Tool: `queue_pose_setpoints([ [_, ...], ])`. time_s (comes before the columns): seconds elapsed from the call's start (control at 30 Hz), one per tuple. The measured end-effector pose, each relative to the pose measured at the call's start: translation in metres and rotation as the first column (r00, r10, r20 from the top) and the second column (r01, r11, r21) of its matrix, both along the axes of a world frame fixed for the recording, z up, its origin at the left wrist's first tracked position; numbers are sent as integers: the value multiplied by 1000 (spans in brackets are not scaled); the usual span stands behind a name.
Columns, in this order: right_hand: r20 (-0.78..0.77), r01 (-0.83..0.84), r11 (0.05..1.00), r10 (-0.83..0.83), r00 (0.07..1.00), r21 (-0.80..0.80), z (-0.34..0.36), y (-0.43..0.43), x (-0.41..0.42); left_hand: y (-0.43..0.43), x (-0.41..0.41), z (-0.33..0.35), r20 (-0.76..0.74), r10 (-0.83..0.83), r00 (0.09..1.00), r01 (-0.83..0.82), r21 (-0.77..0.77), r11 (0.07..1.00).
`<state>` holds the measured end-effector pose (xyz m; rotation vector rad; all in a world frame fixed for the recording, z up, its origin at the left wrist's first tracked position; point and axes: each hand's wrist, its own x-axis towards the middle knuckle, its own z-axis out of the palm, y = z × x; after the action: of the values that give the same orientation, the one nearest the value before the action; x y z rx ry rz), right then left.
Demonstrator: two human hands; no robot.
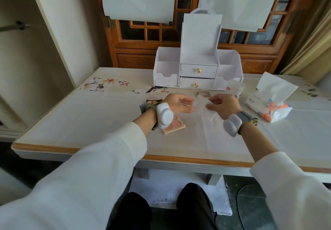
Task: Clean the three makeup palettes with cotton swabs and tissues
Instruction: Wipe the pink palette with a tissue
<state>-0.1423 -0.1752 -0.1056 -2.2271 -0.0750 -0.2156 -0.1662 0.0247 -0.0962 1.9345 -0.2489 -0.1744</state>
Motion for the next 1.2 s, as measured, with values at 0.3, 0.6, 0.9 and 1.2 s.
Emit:
queue_pose_setpoints([
  [0.3, 37, -298, 950, 296, 955, 96, 25, 39, -10, 7, -7, 3, -6, 46, 999, -46, 18, 999],
  [0.6, -77, -240, 946, 262, 962, 219, 10, 53, 0, 18, 0, -2, -25, 127, 992, -129, -102, 986],
  [0.9, -70, -224, 879, 278, 958, 421, -2, 61, 10, 33, 5, -10, 103, 170, 980, -172, 11, 985],
  [1.2, -115, -127, 977, 108, 987, -169, -22, 49, 19, 54, 3, -35, -145, 52, 988, -1, 334, 943],
])
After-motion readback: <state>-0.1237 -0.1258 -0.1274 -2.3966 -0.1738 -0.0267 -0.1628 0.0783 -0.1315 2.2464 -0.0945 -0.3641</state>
